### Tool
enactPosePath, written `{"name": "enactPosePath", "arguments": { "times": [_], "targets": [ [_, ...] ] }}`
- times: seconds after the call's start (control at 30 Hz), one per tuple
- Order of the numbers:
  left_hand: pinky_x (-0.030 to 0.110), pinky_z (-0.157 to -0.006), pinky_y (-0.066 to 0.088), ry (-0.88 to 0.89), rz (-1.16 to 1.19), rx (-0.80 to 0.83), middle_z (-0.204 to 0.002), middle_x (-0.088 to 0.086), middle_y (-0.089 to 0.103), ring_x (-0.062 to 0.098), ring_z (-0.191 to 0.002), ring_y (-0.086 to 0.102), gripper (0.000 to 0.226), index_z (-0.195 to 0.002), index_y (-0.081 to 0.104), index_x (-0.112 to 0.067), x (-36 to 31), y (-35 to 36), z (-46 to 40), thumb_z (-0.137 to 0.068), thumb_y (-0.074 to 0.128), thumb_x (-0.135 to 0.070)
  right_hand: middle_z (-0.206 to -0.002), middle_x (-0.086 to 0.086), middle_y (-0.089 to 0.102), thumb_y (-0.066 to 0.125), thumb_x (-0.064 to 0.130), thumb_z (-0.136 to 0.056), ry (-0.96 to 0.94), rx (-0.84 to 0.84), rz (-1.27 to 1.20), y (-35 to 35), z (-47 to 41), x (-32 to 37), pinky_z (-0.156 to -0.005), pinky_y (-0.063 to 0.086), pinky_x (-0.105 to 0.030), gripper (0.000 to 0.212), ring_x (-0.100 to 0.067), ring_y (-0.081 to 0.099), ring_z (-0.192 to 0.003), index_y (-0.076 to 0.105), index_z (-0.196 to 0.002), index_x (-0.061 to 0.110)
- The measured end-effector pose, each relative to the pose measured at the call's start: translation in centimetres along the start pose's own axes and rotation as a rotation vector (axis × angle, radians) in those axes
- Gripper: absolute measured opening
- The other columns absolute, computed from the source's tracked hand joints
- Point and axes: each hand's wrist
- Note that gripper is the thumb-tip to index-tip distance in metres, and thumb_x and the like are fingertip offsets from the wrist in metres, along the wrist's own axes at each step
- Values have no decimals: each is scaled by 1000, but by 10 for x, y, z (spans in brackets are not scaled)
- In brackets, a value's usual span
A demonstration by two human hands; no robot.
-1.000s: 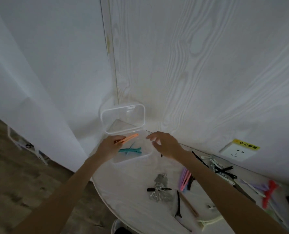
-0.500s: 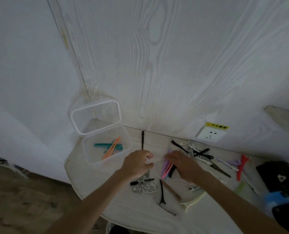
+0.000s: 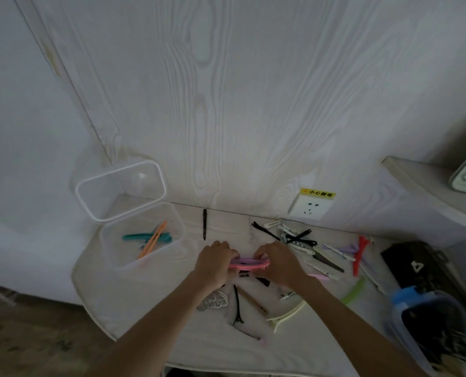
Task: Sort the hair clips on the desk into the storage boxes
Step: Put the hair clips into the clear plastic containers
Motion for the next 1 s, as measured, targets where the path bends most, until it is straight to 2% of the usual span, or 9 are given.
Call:
{"name": "enactPosePath", "arguments": {
  "times": [0.13,0.3,0.4,0.47,0.6,0.77,0.87,0.93,1.0],
  "targets": [
    [27,-79,40,15,60,-61,-107,1,61,18,-97,53,27,-111,60,-19,-2,-2,0,-89,56,-34,-95,4,70,76,32,-72,43,60,-125,1,0,-8,-78,51,-30,30,-14,64,-85,63,-97,22],
    [26,-74,45,17,61,-150,-104,3,64,18,-88,60,30,-118,47,-14,-9,-1,4,-92,53,-29,-79,14,62,79,23,-68,27,-2,-268,-10,-6,-1,-68,44,-13,30,0,56,-73,66,-93,15],
    [22,-78,45,1,139,-287,-103,0,60,13,-91,54,29,-120,49,-13,-5,-13,7,-96,43,-28,-77,11,63,69,20,-80,27,33,-490,-35,-11,17,-55,48,-13,16,1,58,-61,66,-94,13],
    [19,-70,39,21,182,-304,-92,-2,54,11,-82,50,25,-115,51,-13,5,-30,11,-98,39,-27,-79,7,66,59,20,-88,27,69,-638,-53,-17,32,-50,47,-13,8,1,57,-53,64,-93,19],
    [16,-61,35,11,109,-337,-82,-5,50,11,-73,47,20,-105,53,-13,39,-66,29,-98,39,-25,-94,5,65,54,23,-91,29,214,-803,-64,-39,76,-65,51,-16,12,-6,62,-71,59,-102,22],
    [37,-66,44,-226,-59,-456,-81,10,65,32,-77,63,20,-96,60,-9,107,-83,66,-93,44,-20,-113,4,60,60,30,-88,45,237,-716,-43,-68,114,-78,48,-22,41,-13,62,-95,48,-125,20],
    [39,-60,51,-316,-145,-460,-71,13,66,33,-67,66,37,-85,64,-8,138,-70,91,-85,37,-32,-118,-4,61,58,25,-89,84,289,-585,-33,-72,108,-69,46,-14,35,-17,60,-98,53,-123,16],
    [42,-68,53,-368,-155,-330,-78,14,68,34,-72,67,51,-92,67,-8,148,-55,98,-84,30,-43,-117,-9,63,54,17,-91,117,342,-567,-29,-67,95,-57,44,-7,28,-15,60,-90,56,-119,11],
    [44,-97,41,-463,-164,-202,-108,12,67,32,-105,61,49,-114,61,-13,148,-45,97,-91,36,-48,-116,-10,64,51,11,-92,160,360,-528,-27,-59,78,-56,45,-6,25,-15,60,-88,58,-116,9]
  ]
}}
Point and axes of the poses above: each hand's wrist, its own z-axis away from the middle knuckle, its own y-axis out of the palm, x = y × z
